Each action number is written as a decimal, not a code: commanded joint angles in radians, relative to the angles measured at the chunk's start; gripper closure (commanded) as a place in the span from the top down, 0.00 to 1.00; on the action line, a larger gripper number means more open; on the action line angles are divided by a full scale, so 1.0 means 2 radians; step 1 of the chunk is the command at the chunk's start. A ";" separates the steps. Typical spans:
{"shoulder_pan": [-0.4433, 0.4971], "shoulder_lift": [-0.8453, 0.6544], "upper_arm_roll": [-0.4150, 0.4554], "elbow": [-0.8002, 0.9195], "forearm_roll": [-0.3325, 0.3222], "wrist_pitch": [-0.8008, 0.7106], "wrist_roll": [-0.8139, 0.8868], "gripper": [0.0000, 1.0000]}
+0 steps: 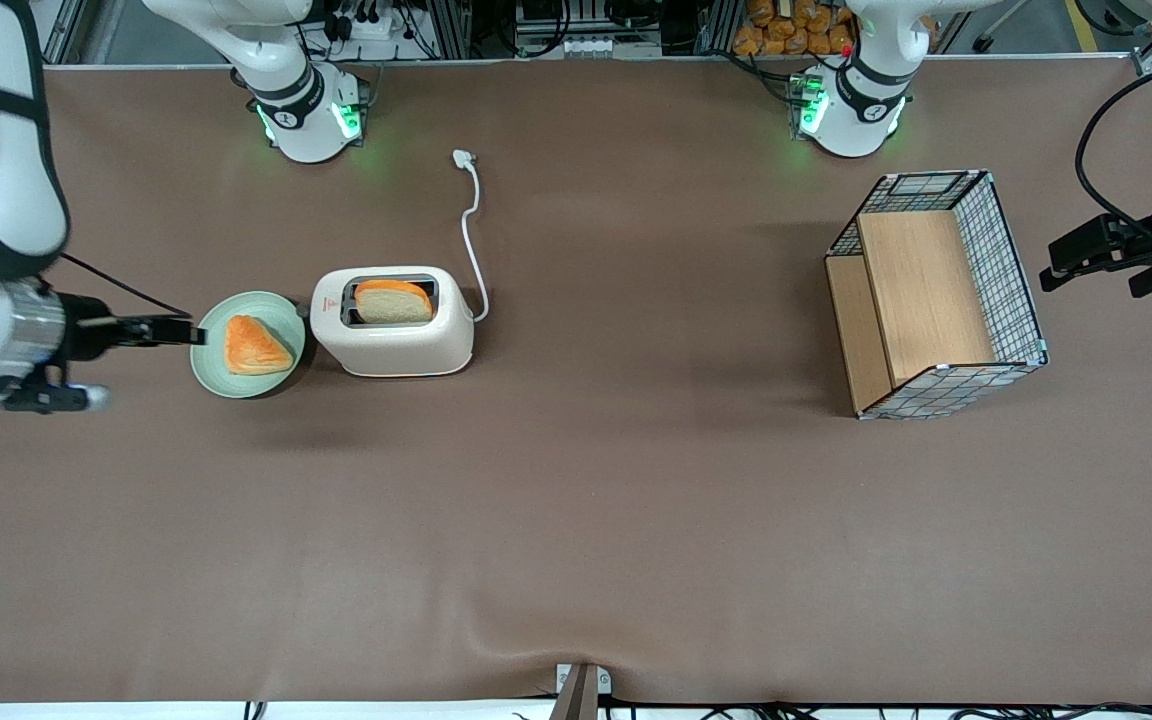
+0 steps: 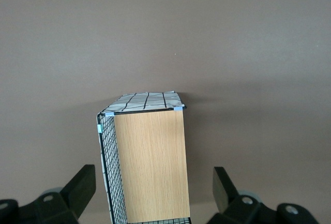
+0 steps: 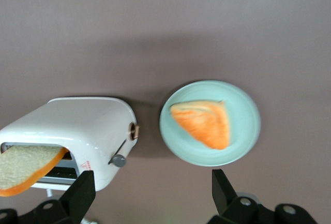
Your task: Press toaster button with right arm
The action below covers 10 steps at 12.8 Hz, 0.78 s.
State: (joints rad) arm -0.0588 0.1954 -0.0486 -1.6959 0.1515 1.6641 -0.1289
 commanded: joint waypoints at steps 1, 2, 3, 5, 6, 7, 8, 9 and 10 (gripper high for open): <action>0.004 -0.052 0.006 0.001 -0.051 0.022 -0.010 1.00; 0.006 -0.069 0.006 -0.002 -0.052 0.018 -0.009 1.00; 0.009 -0.081 0.006 -0.006 -0.053 0.015 -0.007 1.00; 0.023 -0.094 0.005 -0.006 -0.056 0.009 -0.003 1.00; 0.024 -0.101 0.006 -0.005 -0.065 0.006 -0.004 1.00; 0.024 -0.106 0.006 -0.003 -0.070 -0.005 -0.003 1.00; 0.025 -0.113 0.007 -0.002 -0.070 -0.021 0.007 1.00; 0.026 -0.121 0.007 0.000 -0.070 -0.034 0.024 1.00; 0.027 -0.124 0.007 0.008 -0.070 -0.053 0.029 1.00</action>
State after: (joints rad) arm -0.0140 -0.0089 -0.0359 -1.6747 0.0361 1.6037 -0.1094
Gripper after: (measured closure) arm 0.000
